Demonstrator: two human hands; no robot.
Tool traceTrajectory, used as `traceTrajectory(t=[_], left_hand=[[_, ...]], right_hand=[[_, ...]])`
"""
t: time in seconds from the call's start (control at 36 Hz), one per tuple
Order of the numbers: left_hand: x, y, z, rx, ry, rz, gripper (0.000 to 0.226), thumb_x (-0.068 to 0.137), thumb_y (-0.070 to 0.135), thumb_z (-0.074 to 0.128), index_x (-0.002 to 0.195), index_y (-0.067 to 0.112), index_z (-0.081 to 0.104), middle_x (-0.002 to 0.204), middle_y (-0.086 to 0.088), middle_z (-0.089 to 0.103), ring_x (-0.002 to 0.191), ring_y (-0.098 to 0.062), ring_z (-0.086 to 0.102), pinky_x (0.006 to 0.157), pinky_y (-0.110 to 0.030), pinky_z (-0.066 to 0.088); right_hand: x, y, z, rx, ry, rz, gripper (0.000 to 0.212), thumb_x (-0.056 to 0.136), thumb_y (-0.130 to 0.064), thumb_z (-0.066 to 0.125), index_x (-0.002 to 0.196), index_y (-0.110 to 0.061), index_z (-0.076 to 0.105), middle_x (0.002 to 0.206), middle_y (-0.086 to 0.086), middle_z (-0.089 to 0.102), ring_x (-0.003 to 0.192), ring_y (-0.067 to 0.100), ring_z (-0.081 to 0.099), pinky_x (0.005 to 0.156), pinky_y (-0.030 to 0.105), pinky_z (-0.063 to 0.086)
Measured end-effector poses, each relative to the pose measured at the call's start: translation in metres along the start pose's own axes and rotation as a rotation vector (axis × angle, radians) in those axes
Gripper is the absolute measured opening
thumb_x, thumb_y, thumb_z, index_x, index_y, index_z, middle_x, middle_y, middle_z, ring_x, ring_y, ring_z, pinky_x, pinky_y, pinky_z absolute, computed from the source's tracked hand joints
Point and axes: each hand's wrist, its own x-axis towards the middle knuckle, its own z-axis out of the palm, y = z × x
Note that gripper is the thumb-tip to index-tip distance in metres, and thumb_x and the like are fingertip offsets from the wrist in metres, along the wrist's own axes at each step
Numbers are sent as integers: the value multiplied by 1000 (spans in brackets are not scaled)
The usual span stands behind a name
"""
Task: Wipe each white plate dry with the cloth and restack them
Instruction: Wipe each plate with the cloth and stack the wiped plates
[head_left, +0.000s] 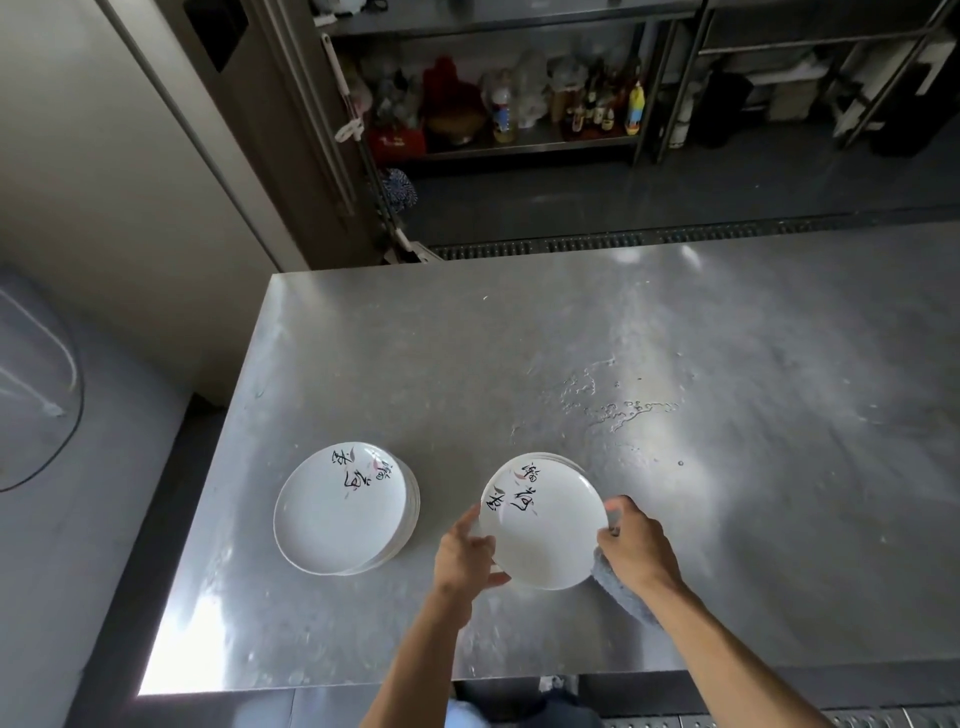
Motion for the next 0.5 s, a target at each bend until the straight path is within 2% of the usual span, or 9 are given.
traceTrajectory(t=[0.08,0.22,0.39,0.5], left_hand=[[2,-2,0,19,25,11,65,98,-5,51,152,30,54,100,-20,73,93,-26,67,65,-38,66],[4,-4,1,69,78,39,65,97,-4,53,153,29,53,83,-9,69,85,-22,66,68,-41,67],[3,-2,0,118,94,50,64,97,-2,55,154,28,53,76,-2,68,75,-14,67,70,-43,67],[2,-1,0,165,99,68,62,99,2,57,154,29,51,81,-1,70,78,-17,67,72,-43,67]], right_hand=[[0,-1,0,-3,0,6,23,92,-20,57,113,-29,53,98,-1,67,87,24,65,76,37,57],[-1,-1,-2,-3,-2,5,24,92,-21,58,113,-30,53,101,0,68,90,25,65,80,40,57],[-1,-1,-2,4,17,1,22,94,-23,60,113,-31,54,102,-1,69,90,23,66,79,41,58],[-1,-4,-3,24,102,-8,19,94,-27,61,112,-29,59,110,-1,68,99,24,65,82,40,56]])
